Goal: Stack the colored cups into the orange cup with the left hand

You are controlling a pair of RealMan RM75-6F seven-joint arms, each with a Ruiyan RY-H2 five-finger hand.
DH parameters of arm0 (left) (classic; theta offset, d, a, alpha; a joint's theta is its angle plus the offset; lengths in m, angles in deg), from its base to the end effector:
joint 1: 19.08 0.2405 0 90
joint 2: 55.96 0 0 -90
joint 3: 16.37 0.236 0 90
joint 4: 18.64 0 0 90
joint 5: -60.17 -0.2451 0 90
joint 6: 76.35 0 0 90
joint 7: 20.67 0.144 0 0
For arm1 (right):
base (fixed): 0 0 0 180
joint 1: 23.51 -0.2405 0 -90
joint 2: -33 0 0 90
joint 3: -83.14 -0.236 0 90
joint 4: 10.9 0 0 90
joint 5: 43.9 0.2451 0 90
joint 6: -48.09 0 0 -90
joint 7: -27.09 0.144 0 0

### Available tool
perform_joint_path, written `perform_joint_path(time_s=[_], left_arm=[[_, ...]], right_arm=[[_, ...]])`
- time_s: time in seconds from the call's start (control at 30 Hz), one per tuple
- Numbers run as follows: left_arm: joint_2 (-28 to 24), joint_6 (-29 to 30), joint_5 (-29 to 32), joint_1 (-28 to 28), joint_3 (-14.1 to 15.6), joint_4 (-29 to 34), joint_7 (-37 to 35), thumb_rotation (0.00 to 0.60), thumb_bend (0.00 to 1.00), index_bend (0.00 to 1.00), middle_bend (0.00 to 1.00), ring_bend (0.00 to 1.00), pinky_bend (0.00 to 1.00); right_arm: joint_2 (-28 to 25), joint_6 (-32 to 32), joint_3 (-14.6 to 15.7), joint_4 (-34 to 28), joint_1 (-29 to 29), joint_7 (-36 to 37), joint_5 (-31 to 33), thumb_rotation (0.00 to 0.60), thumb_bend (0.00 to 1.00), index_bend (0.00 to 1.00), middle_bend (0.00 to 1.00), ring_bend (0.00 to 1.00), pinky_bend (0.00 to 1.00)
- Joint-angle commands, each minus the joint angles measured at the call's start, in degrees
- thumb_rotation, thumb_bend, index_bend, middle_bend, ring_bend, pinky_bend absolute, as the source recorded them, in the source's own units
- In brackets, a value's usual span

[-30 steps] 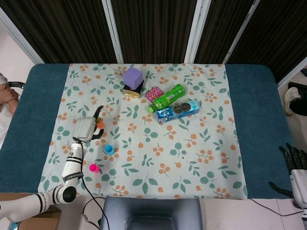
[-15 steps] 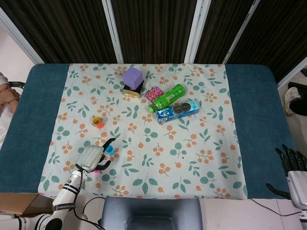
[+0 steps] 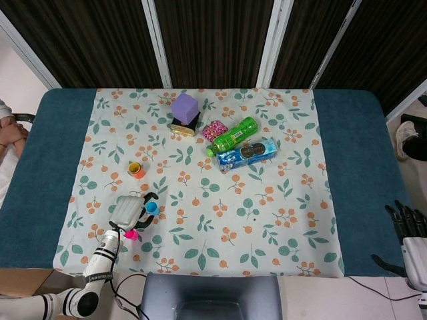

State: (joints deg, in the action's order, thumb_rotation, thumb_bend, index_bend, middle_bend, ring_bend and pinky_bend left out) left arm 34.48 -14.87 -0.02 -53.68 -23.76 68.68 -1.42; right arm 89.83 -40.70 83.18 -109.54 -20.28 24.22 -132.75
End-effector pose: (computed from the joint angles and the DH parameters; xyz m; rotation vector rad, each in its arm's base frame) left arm -0.1717 0.2992 -0.0558 -1.7041 -1.1332 -0.8852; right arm -0.3109 -0.1265 0.1450 1.3629 -0.9090 0.7827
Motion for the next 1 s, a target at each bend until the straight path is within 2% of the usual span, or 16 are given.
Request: perform_joint_path(time_s=[0.03,0.43,0.7,0.83,1.0], left_arm=[[0.26,-0.17,-0.11,-0.03,-0.25,-0.44,-0.39,0.600,0.34,0.36,1.00,1.00,1.00],[1.69,-0.94,0.65,-0.15,-1.41,-2.87,-1.56,0.600,0.34,0.45,1.00,1.00,1.00],[1.33,-0.10,0.17,-0.26,-2.54,-3.02,-1.69,0.600,0.34,0.58,1.00,1.00,1.00],[0.31,2.67,-0.81,-1.09,-5.67,-3.16,-1.33,0.600,0.34,0.60,1.00,1.00,1.00],[0.89,4.88,0.89,-3.64,-11.88,-8.32,-1.51,0.600,0.35,0.60,1.00,1.00,1.00]], right_arm=[[0.05,0.02,0.01,-0.01,-0.01,-0.10,-0.01,0.600,0.23,0.00,0.00,0.00,0.00],[0.01,-0.06,-0.11,-0.04,0.00,0.02,0.17,0.600,0.23,0.00,0.00,0.00,0.00],[-0.07,-0.20,-0.11,-0.02,0.05,0.24,0.07,0.600,0.23,0.00,0.00,0.00,0.00],[-0.22,-0.29,-0.15,-0.07,0.10,0.57,0.16,0.600,0.23,0.00,0.00,0.00,0.00],[-0.31,-0.23,-0.15,-0.07,0.09,0.67,0.18,0.600,0.23,0.00,0.00,0.00,0.00]])
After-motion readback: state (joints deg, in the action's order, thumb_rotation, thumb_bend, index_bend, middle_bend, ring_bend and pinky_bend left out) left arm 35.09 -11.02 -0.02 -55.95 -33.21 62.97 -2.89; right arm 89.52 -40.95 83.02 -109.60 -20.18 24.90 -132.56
